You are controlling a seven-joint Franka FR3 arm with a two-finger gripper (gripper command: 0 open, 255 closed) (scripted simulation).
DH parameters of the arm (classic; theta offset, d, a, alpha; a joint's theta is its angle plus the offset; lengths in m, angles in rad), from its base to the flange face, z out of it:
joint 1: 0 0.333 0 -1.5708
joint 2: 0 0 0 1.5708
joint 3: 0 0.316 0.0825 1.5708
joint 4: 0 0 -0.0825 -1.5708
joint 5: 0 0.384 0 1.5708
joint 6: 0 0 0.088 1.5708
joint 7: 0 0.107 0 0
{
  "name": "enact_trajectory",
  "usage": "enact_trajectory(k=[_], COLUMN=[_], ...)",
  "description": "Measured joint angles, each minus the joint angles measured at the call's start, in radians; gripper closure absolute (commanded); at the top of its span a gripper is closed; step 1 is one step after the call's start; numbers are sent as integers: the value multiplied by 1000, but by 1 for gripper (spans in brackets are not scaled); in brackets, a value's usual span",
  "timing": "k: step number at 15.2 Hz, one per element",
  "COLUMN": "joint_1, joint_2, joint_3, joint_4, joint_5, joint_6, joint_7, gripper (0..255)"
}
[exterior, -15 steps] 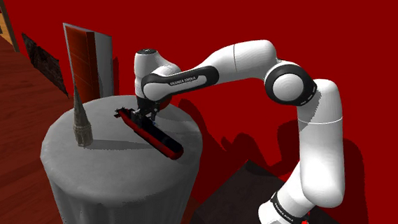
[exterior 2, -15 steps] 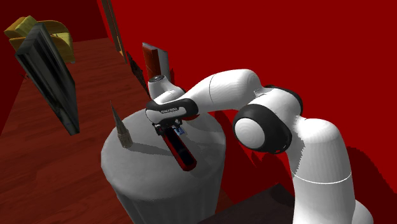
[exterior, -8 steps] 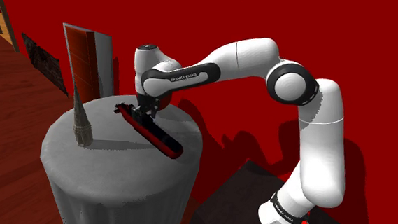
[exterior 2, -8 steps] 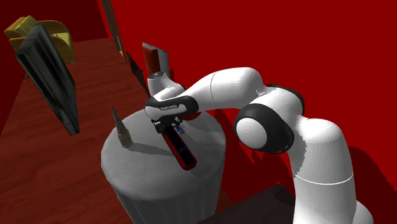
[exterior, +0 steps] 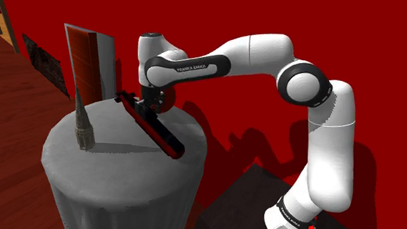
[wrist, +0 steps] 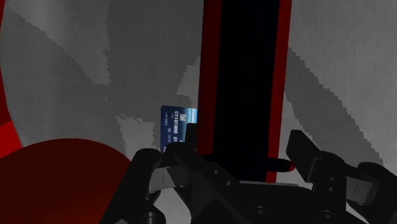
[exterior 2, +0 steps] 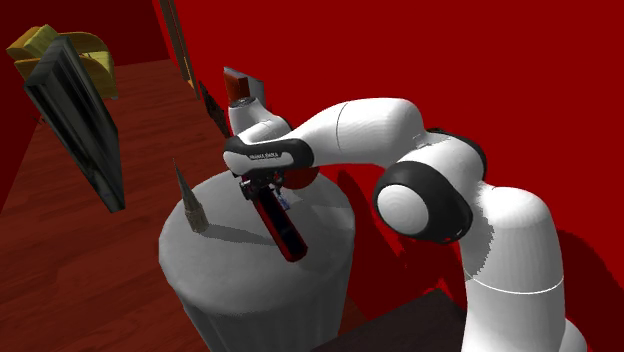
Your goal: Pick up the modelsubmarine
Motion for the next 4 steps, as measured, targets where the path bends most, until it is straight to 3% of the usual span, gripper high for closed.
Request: enact_trajectory(k=[4], joint_1=[0], joint_2=[-14], joint_3=[2], joint_4=[24], joint_5=[5], joint_6=[-37], joint_7=[-5], gripper=[255])
